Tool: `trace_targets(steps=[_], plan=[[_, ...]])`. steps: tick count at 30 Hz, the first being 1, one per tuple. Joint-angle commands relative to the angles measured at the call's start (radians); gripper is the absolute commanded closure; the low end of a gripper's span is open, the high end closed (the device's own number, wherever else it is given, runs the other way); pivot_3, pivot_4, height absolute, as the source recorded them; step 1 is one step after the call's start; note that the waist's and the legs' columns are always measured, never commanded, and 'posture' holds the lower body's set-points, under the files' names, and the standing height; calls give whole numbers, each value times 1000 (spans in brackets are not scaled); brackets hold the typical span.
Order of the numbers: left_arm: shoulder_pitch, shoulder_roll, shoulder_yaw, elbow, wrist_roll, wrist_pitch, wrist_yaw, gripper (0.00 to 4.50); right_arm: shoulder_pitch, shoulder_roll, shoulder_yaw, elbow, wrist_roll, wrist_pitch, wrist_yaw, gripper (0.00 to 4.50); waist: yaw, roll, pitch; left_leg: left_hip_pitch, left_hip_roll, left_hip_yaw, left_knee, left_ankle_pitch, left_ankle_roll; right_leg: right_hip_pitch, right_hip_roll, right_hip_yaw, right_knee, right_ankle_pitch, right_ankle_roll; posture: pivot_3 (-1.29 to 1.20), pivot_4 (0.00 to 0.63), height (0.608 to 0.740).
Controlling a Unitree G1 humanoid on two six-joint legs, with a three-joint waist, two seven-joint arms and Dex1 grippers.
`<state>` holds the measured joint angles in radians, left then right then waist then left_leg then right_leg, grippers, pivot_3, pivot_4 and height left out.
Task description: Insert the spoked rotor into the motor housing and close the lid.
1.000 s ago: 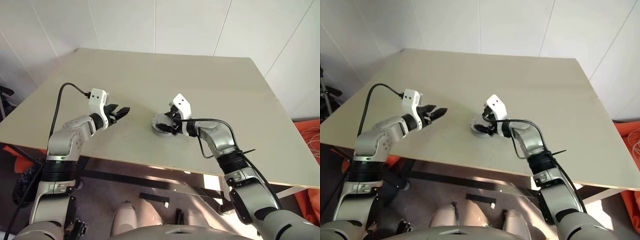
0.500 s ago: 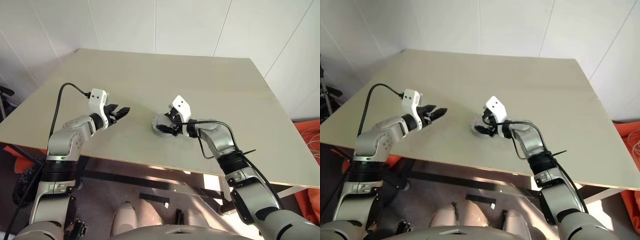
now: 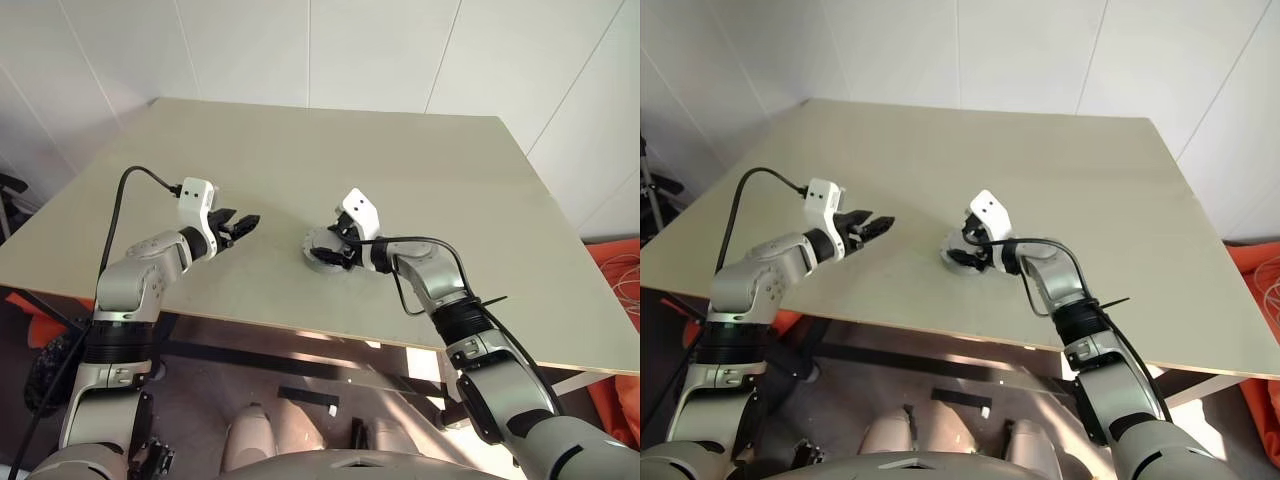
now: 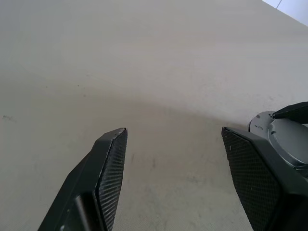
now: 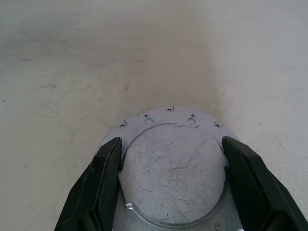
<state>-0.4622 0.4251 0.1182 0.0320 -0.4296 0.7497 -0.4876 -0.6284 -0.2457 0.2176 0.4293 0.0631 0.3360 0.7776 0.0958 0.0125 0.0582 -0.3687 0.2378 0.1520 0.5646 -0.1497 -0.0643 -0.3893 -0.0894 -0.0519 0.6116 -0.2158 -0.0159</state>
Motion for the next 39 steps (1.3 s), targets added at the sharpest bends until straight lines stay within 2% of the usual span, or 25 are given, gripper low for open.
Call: trace_targets(steps=[1, 10, 22, 32, 35, 39], plan=[[-9, 1, 9, -32, 1, -16, 1, 1197, -4, -5, 0, 27, -16, -16, -13, 1298, 0, 0, 0, 0, 0, 0, 0, 0, 0, 0, 0, 0, 0, 0, 0, 0, 0, 740], [-17, 4, 8, -24, 3, -18, -6, 1197, -8, 15, 1, 88, -19, -51, -27, 1298, -1, 0, 0, 3, 0, 0, 1, 0, 0, 1, 0, 0, 2, 0, 0, 0, 0, 740], [-15, -1, 10, -28, 3, -20, -1, 1197, 7, -19, 16, 102, -38, -65, 6, 1298, 1, -1, -1, 2, 0, 0, 2, 0, 0, 1, 0, 0, 3, 0, 0, 0, 0, 740], [-16, -20, 11, -33, -4, -8, 2, 1197, 19, 7, 24, 163, -51, -82, -10, 1298, 0, -3, -3, 4, 0, 0, 2, 0, 0, 2, 0, 0, 3, 0, 0, 0, 0, 740], [-28, -55, 33, -26, -32, 18, 26, 1197, 15, 9, 21, 175, -52, -89, -12, 1298, 0, -3, -4, 5, 0, 0, 1, 0, 0, 3, 0, 0, 3, -1, 1, 0, 0, 740], [-91, -165, 133, 75, -125, 88, 100, 1197, 8, 10, 21, 183, -53, -95, -13, 1298, 0, -3, -4, 6, 0, 0, 2, 0, 0, 4, 0, 0, 2, -3, 5, 0, 0, 740]])
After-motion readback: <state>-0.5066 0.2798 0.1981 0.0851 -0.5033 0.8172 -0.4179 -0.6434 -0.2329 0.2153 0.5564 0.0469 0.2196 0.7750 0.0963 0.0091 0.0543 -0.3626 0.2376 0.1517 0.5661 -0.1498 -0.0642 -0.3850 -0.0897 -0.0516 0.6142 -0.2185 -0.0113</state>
